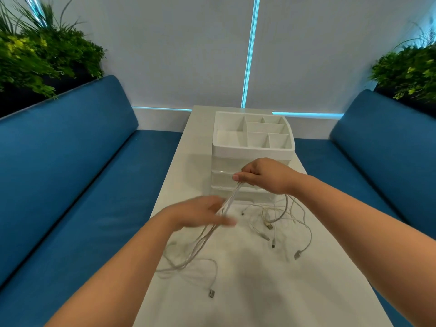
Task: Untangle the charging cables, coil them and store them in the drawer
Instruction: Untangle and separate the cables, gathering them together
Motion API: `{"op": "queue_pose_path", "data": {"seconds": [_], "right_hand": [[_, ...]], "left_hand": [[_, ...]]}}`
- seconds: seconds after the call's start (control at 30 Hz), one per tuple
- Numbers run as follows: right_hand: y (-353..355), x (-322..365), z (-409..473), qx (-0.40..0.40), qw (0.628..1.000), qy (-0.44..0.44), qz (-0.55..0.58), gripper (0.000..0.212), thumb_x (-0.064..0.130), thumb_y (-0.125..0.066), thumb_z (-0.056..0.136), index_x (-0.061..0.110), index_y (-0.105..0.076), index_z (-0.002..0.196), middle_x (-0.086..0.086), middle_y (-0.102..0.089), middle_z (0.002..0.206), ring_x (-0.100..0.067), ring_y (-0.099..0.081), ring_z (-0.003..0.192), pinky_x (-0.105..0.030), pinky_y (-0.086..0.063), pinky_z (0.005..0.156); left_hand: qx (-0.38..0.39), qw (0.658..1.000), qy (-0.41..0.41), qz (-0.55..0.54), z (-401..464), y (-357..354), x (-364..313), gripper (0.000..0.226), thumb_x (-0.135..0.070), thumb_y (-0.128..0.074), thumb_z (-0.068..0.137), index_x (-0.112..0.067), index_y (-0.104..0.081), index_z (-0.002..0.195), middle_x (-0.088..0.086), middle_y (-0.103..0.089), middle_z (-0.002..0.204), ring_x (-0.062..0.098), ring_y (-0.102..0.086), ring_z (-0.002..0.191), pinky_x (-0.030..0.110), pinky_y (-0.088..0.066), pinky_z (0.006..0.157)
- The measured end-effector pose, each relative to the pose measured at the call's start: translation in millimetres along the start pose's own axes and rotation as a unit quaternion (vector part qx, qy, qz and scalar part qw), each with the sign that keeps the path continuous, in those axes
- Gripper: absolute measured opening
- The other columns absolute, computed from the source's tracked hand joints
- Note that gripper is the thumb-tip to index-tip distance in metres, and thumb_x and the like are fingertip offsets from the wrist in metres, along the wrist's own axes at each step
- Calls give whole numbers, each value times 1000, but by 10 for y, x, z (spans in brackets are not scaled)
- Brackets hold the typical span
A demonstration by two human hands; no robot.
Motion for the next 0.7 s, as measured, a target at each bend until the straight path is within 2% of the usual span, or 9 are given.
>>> {"op": "queue_pose_path", "data": {"seconds": [0.07, 0.1, 0.17, 0.23, 0.33, 0.4, 0.47, 0.57, 0.7], "right_hand": [[-2, 68, 14, -4, 1000, 21, -3, 46, 42, -50, 98, 15, -54, 61, 2, -46, 57, -10, -40, 53, -26, -34, 57], [30, 67, 8, -14, 999, 25, 26, 44, 39, -51, 98, 14, -58, 63, 3, -50, 58, -9, -42, 54, -25, -36, 58], [120, 41, -16, -30, 993, 33, 105, 43, 36, -53, 98, 10, -60, 64, 4, -50, 57, -8, -42, 55, -20, -37, 59], [211, 35, -43, -40, 990, 40, 128, 48, 38, -55, 97, 9, -50, 59, 3, -39, 53, -9, -34, 51, -21, -32, 55], [374, -21, -78, -71, 990, 25, 119, 53, 41, -56, 95, 8, -40, 58, 0, -29, 53, -9, -25, 46, -18, -26, 48], [467, -111, -103, -84, 991, -2, 108, 52, 44, -56, 95, 6, -44, 60, -1, -31, 54, -7, -25, 44, -15, -27, 46], [429, -147, -114, -65, 994, -11, 93, 52, 45, -55, 95, 10, -42, 57, 2, -31, 53, -6, -26, 43, -15, -27, 47], [311, -158, -83, -64, 993, -10, 94, 54, 45, -55, 95, 14, -36, 55, 3, -29, 51, -9, -26, 46, -22, -28, 52], [358, -119, -87, -78, 993, -14, 83, 54, 48, -54, 94, 9, -41, 59, -3, -30, 56, -14, -28, 51, -31, -29, 57]], "left_hand": [[-38, 993, -74, -80, 82, 60, -409, 20, -38, -56, 99, -31, -56, 117, -8, -67, 113, 5, -64, 103, 14, -44, 86], [-55, 986, -106, -116, 103, 73, -547, 15, -31, -49, 103, -25, -59, 113, -1, -71, 99, 8, -67, 90, 16, -48, 82], [-109, 971, -148, -152, 113, 76, -642, 22, -24, -44, 106, -13, -61, 97, 1, -64, 70, 10, -60, 61, 29, -53, 73], [-141, 959, -157, -187, 103, 12, -598, 32, -31, -43, 105, -10, -58, 86, -5, -53, 56, 8, -48, 48, 38, -53, 69], [-142, 953, -138, -229, 67, -179, -395, 39, -40, -41, 104, -11, -52, 80, -5, -45, 53, 9, -39, 47, 36, -54, 65], [-150, 957, -130, -211, 35, -288, -186, 40, -43, -41, 103, -12, -46, 77, -5, -43, 54, 9, -40, 51, 34, -53, 63], [-174, 961, -124, -176, 14, -357, 13, 40, -42, -41, 103, -13, -43, 75, -8, -43, 55, 9, -42, 54, 33, -53, 60], [-198, 963, -107, -147, 19, -441, 221, 43, -46, -39, 100, -13, -43, 73, -9, -45, 56, 9, -43, 56, 33, -50, 61], [-236, 960, -108, -106, 13, -432, 332, 47, -56, -34, 93, -14, -40, 72, -10, -42, 56, 8, -38, 54, 23, -39, 56]]}}
Point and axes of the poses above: each hand's wrist, its own z-axis towards the middle knuckle, its own y-axis out of the back of the hand, x = y × z, the point moved 4 cm from there along z, towards the middle knuckle
